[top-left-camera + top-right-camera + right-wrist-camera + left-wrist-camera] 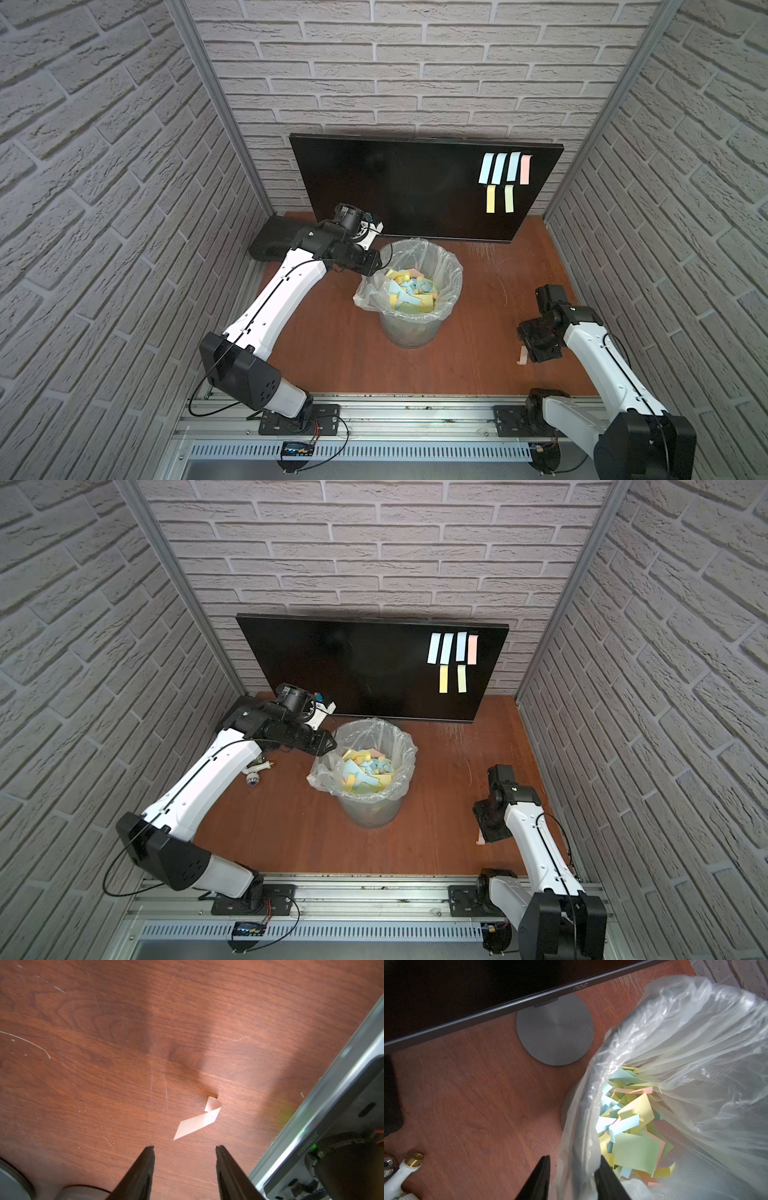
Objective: Remove the sticky note from the monitor
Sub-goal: Pick up the sticky note from the center of the board.
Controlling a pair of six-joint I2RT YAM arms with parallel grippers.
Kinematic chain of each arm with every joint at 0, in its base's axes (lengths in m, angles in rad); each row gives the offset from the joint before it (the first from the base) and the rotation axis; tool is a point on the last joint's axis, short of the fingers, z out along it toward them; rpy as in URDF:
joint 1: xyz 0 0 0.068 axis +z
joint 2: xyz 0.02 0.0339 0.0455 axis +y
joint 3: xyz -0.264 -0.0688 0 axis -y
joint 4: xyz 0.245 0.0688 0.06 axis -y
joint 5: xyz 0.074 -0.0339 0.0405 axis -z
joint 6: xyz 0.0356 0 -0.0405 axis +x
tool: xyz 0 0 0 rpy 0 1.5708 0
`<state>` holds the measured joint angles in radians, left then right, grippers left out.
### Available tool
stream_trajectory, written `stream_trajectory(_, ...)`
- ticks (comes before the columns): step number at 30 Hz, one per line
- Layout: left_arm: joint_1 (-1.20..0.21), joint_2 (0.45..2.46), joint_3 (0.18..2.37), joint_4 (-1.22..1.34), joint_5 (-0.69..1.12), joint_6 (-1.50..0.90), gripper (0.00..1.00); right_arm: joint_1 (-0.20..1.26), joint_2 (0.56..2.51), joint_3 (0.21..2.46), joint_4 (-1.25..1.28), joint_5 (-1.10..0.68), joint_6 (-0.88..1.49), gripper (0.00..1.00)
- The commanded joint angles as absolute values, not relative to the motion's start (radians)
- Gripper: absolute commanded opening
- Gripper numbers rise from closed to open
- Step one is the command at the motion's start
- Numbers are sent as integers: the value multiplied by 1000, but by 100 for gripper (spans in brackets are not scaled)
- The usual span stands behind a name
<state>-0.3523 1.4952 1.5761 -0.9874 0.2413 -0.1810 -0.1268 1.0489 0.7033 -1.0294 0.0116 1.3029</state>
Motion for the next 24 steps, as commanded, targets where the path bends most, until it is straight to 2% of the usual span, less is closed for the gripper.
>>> stream_trajectory(1, -352, 1497, 1573, -981, 230, -179, 39, -123, 1055, 681, -1016, 48, 1336, 52)
stream_trajectory(14, -351, 1494, 1575, -982, 230, -179, 39, -123, 1163, 681, -997, 44, 1329, 53)
stream_trajectory(18, -350, 1493, 1575, -982, 230, -179, 39, -123, 1179, 681, -997, 38, 1317, 50)
stream_trajectory(21, -348, 1494, 1574, -981, 230, -181, 39, -123, 1169, 678, -997, 44, 1315, 38)
stream_trajectory(24, -348, 1493, 1575, -982, 232, -181, 39, -123, 1147, 671, -997, 49, 1312, 16)
